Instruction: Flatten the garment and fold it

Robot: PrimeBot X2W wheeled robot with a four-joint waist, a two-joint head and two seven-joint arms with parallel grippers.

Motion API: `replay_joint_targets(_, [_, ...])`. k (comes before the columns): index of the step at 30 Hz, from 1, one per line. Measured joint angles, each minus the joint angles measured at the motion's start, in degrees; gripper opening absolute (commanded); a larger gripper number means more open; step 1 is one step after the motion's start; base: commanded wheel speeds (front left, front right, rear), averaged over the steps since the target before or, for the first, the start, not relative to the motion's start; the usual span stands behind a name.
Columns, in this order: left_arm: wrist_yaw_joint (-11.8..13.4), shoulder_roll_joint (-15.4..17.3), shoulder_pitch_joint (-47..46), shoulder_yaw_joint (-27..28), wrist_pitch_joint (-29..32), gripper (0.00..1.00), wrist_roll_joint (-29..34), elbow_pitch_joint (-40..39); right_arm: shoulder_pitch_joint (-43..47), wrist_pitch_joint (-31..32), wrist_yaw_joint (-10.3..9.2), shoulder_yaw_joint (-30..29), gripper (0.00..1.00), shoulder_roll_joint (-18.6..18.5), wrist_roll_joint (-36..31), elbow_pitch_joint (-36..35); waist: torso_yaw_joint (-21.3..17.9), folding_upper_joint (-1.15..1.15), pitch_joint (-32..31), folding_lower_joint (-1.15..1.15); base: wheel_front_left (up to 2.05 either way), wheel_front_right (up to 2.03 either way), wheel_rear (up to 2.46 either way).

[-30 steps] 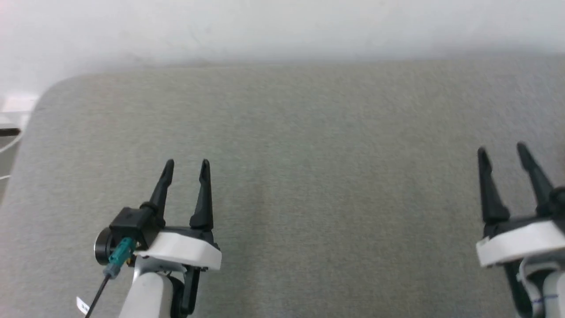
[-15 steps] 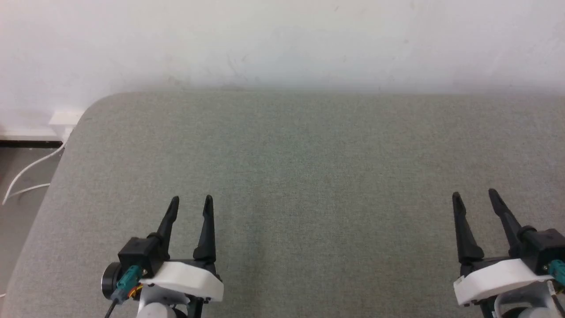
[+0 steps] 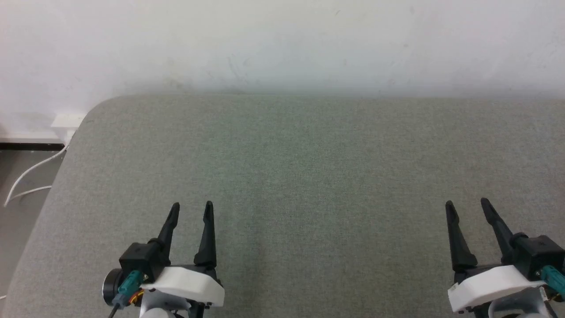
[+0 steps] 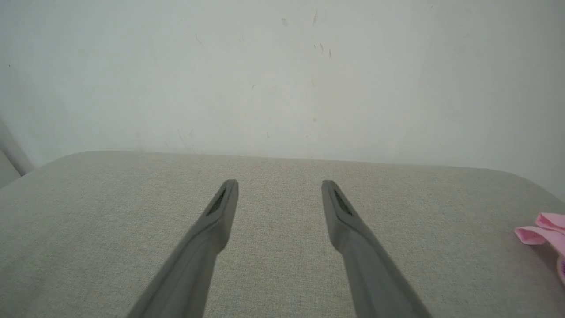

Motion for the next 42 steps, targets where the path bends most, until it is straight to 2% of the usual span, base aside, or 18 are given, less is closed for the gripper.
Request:
replay_joint_targets(1, [0.15, 0.0, 0.0, -0.07, 0.0, 1.0, 0.0, 0.05, 0.0, -0.02, 0.0, 0.08, 1.0, 0.02, 0.29, 0.16, 0.02, 0.0, -0.02, 0.0, 0.0, 0.0, 0.0])
replay_joint_targets(2, [0.15, 0.0, 0.0, -0.09, 0.03, 0.0, -0.03, 0.09, -0.01, -0.01, 0.0, 0.15, 0.0, 0.01, 0.4, 0.29, 0.04, 0.0, -0.04, 0.0, 0.0, 0.0, 0.0])
replay_joint_targets(42, [0.15, 0.0, 0.01, 1.0, 3.2, 0.0, 2.74, -1.79, -0.18, 1.53, 0.0, 0.86, 0.0, -0.02, -0.43, 0.29, -0.48, 0.0, -0.41, 0.0, 0.0, 0.0, 0.0])
